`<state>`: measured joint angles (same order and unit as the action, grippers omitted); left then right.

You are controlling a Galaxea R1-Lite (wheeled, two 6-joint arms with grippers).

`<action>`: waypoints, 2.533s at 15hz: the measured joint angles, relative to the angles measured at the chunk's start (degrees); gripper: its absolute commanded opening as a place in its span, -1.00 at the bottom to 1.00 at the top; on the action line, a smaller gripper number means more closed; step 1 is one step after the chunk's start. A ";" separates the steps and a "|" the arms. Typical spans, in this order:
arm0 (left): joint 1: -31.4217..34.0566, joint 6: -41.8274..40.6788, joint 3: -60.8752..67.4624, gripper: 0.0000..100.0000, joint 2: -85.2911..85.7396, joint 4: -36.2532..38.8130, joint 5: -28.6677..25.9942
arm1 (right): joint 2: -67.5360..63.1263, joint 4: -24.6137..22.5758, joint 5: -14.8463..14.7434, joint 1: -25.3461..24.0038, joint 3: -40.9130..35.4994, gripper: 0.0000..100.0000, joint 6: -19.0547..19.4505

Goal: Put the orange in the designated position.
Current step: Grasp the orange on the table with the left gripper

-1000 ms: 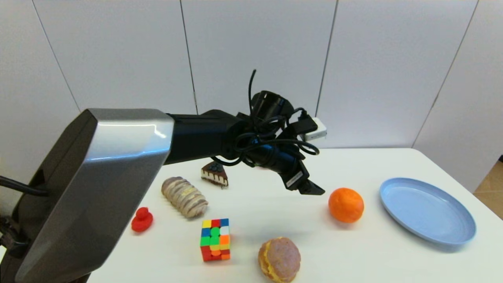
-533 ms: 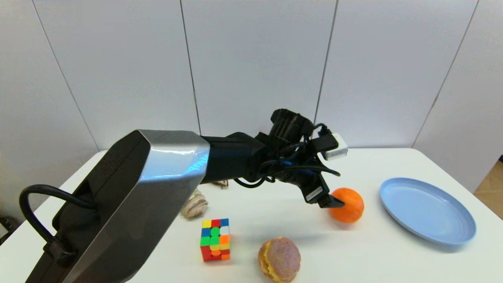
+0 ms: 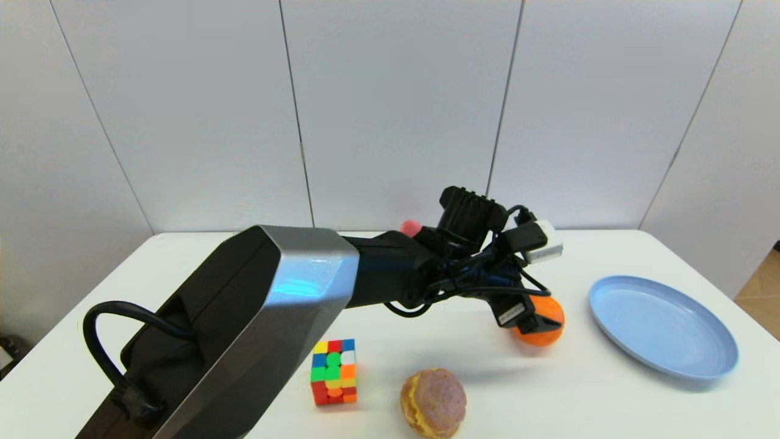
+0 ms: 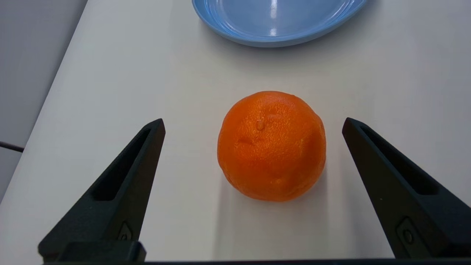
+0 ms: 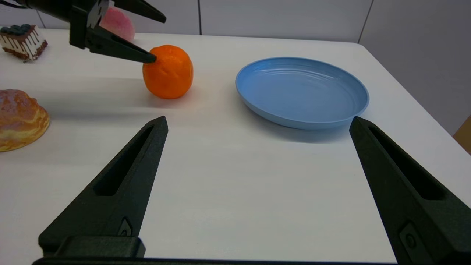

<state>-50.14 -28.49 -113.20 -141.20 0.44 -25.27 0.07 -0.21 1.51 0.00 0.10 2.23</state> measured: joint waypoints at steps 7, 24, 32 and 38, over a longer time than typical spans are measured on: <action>-0.73 1.79 0.00 1.00 -2.24 -0.13 0.00 | 0.00 -0.01 0.05 0.00 0.00 1.00 0.00; -0.84 2.28 0.00 1.00 -4.77 -0.11 -0.06 | 0.00 -0.01 -0.06 0.00 0.00 1.00 0.02; -0.90 2.74 0.00 1.00 -5.18 2.67 -0.06 | 0.00 -0.04 -0.04 0.00 0.00 1.00 0.00; -0.96 3.69 0.00 1.00 -5.92 4.88 -0.06 | 0.00 -0.04 -0.04 0.00 0.00 1.00 0.02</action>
<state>-51.10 -24.80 -113.20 -147.13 5.32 -25.33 0.07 -0.24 1.48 0.00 0.10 2.26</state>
